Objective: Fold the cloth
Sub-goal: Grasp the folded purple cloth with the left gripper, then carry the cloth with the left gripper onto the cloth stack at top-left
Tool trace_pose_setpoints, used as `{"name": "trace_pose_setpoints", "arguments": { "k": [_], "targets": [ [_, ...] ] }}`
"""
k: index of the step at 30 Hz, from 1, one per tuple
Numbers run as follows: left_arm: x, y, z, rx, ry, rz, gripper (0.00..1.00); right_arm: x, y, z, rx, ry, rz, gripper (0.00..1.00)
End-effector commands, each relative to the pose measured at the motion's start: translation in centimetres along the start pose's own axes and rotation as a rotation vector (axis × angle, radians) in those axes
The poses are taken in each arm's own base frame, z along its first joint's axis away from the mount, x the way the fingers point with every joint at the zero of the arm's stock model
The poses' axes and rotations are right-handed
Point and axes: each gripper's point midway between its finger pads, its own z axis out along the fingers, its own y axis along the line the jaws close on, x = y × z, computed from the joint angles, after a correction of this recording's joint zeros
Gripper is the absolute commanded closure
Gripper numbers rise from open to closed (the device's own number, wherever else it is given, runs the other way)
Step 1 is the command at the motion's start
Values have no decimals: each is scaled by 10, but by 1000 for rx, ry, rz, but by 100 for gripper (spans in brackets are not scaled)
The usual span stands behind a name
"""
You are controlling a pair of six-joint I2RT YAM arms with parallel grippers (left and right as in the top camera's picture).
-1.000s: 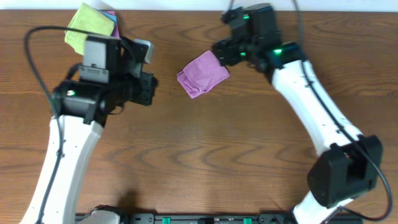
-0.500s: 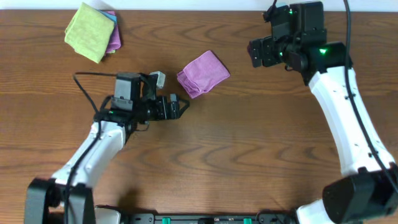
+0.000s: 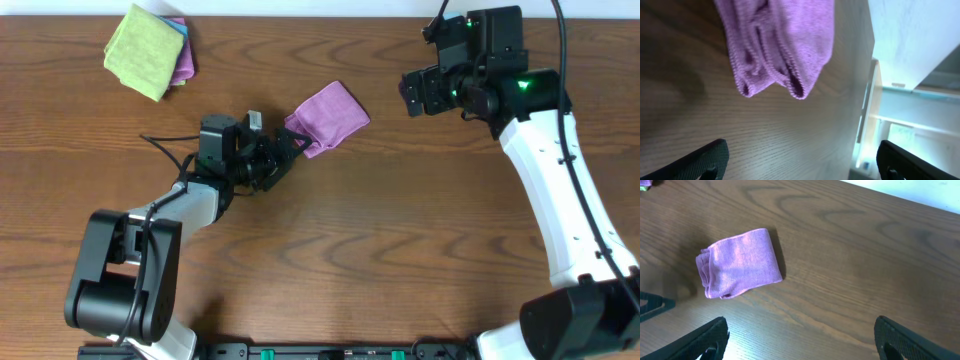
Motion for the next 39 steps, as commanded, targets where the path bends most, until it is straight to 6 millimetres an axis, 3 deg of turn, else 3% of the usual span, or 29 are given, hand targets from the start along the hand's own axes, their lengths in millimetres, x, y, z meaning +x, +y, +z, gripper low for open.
{"name": "trace_pose_setpoints", "arguments": {
  "k": [1,14,21,32,35,36,37,38,39],
  "targets": [
    [-5,12,3,-32,-25,-94,5,-7,2,-10,0,-27,-28,7],
    [-19,35,16,-127,-115,-107,5,-7,1,-9,5,-27,-57,8],
    [-24,35,37,-125,-95,-109,4,-3,1,-9,2,-11,-55,9],
    [-40,42,88,-144,-70,-96,5,13,3,-9,-6,52,-46,12],
    [-46,47,103,-145,-58,-126,38,18,4,-10,-8,71,-44,14],
    [-47,49,108,-141,-49,-138,57,19,4,-10,-9,77,-43,15],
    [-49,51,114,-135,-37,-146,85,21,4,-10,-10,85,-42,16],
    [-49,50,120,-124,-17,-154,94,23,4,-10,-11,93,-41,18],
    [-50,49,125,-111,0,-165,94,25,5,-10,-12,101,-39,19]
  ]
}}
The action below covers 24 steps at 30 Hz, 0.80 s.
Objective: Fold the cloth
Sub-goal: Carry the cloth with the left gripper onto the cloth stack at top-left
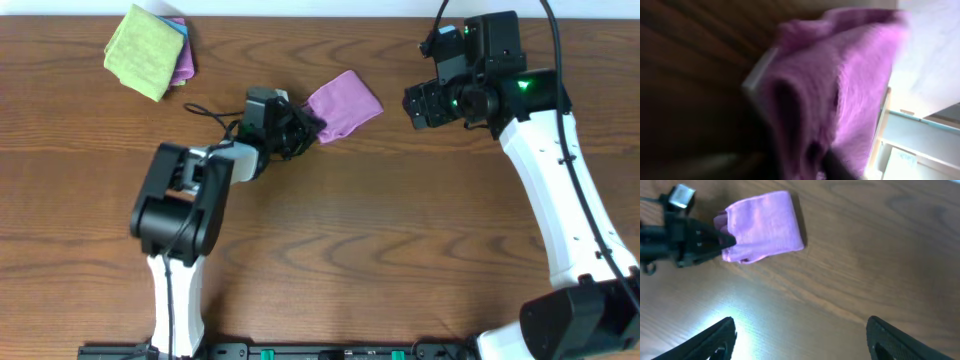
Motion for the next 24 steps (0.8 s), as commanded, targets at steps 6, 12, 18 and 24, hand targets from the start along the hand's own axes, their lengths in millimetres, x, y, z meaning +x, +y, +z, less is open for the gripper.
{"name": "trace_pose_setpoints", "arguments": {
  "k": [6,12,18,24],
  "targets": [
    [-16,-1,22,19,27,-31,95,8,3,-9,-5,27,-9,22],
    [-41,-66,15,156,29,73,95,10,4,-9,-6,35,-8,25],
    [-81,-145,-12,294,-55,182,94,10,3,-9,-6,35,-8,26],
    [-139,-203,-65,404,-191,257,94,9,3,-9,-2,34,-8,27]
  ]
}}
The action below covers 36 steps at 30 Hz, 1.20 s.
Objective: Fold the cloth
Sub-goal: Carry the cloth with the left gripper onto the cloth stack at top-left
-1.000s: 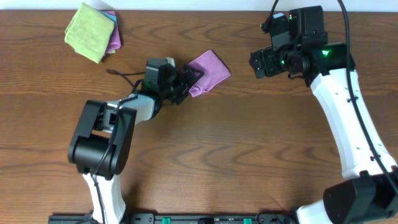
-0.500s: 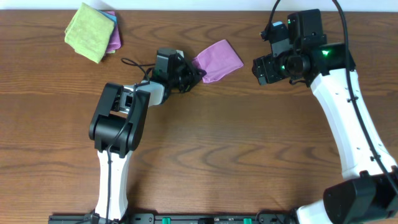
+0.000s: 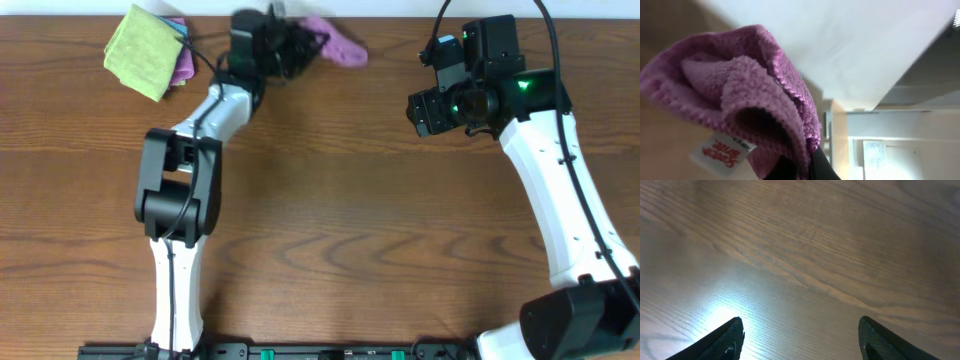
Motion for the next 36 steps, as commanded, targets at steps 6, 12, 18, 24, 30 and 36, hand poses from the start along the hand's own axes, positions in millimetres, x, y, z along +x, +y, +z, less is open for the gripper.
{"name": "trace_pose_setpoints", "arguments": {
  "k": [6,12,18,24,30,36],
  "targets": [
    [-128,-50,-90,85,-244,83,95,-4,-2,-9,22,-23,-16,28],
    [-178,-63,-180,83,-321,158,95,-13,-3,-9,27,-60,-20,29],
    [-191,-63,-241,-50,-364,241,94,-24,-5,-10,34,-105,-25,28],
    [-178,-49,-278,-201,-328,293,94,-28,-5,-11,36,-117,-27,28],
    [-168,-12,-288,-281,-290,242,94,-27,-5,-11,35,-117,-27,29],
    [-174,-4,-292,-335,-321,278,94,-27,-5,-10,35,-115,-27,31]
  ]
}}
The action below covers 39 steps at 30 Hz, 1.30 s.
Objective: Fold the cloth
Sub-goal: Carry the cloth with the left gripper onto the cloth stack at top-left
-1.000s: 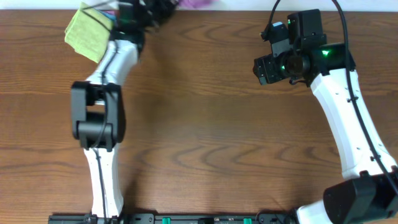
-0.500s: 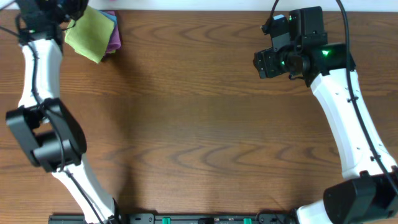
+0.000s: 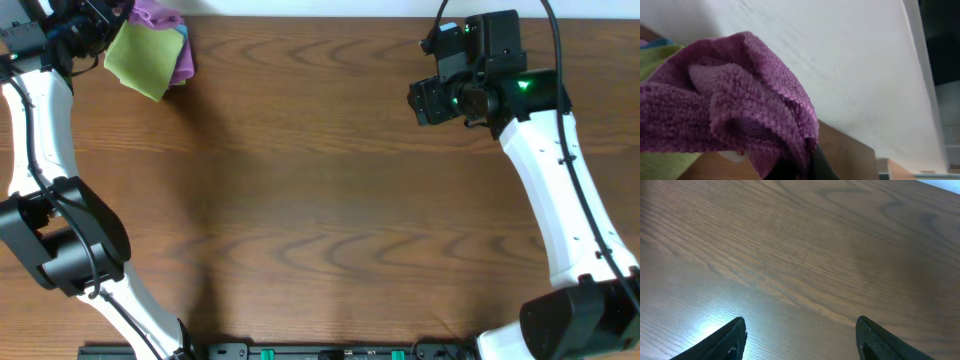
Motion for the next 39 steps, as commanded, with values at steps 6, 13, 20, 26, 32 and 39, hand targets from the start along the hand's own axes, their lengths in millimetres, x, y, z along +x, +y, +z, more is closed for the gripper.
{"name": "trace_pose_setpoints", "arguments": {
  "k": [6,13,20,26,32,39],
  "targets": [
    [-11,11,3,-57,-59,98,94,-5,0,-8,6,-25,-37,32],
    [-6,35,32,15,-37,23,94,-4,0,-7,5,-23,-39,32],
    [8,67,47,-52,-7,-33,94,-2,1,-7,4,-15,-38,32],
    [21,90,44,-164,22,-46,94,-2,1,-7,4,-15,-38,32],
    [29,122,38,-297,31,-79,94,-1,1,-7,3,-11,-37,32],
    [16,152,16,-392,-19,-118,94,5,2,-7,-1,14,-34,32]
  ]
}}
